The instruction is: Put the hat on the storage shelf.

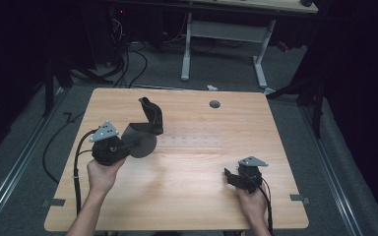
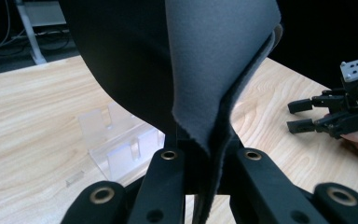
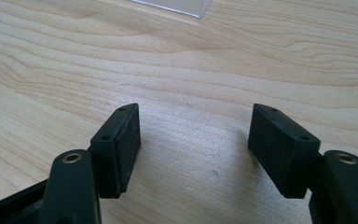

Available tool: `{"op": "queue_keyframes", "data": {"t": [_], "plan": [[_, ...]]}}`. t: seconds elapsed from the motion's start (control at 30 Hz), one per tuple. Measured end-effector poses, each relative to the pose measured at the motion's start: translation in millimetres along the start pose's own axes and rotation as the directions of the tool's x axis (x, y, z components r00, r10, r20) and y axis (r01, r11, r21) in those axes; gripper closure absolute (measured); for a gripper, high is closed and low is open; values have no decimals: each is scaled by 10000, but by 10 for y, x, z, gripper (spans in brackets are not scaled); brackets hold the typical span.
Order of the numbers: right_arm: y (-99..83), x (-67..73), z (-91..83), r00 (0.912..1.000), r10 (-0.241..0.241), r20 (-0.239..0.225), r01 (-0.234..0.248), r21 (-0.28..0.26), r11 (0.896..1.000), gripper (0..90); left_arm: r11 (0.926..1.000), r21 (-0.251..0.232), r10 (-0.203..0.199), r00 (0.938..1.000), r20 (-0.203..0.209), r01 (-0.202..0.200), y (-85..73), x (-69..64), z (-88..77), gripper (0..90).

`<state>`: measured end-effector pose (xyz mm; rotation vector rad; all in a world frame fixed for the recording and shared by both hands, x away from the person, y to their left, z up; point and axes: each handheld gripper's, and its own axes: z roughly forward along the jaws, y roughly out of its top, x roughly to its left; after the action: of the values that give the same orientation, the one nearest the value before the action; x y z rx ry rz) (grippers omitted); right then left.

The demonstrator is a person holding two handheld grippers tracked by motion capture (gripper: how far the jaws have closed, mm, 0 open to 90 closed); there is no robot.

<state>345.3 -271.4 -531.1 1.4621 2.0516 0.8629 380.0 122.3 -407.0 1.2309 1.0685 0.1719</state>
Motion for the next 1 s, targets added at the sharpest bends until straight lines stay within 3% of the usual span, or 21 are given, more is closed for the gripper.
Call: {"op": "queue_keyframes", "data": {"t": [0.2,0.5,0.8,1.0], "plan": [[0,1,0,10000,-17,-21,17,-1,10000,344,9996,-266,32,10000,-43,-33,84,32,66,856],[-1,5,-1,10000,-26,-42,26,-1,10000,343,9996,-231,152,9995,-273,-158,107,76,181,856],[-2,8,-1,10000,-54,-64,54,-8,10000,343,9996,-286,-85,9994,-345,75,114,142,275,856],[-2,9,-1,10000,-54,-63,53,-8,10000,343,9997,-224,20,9990,-455,-31,134,157,334,856]]}}
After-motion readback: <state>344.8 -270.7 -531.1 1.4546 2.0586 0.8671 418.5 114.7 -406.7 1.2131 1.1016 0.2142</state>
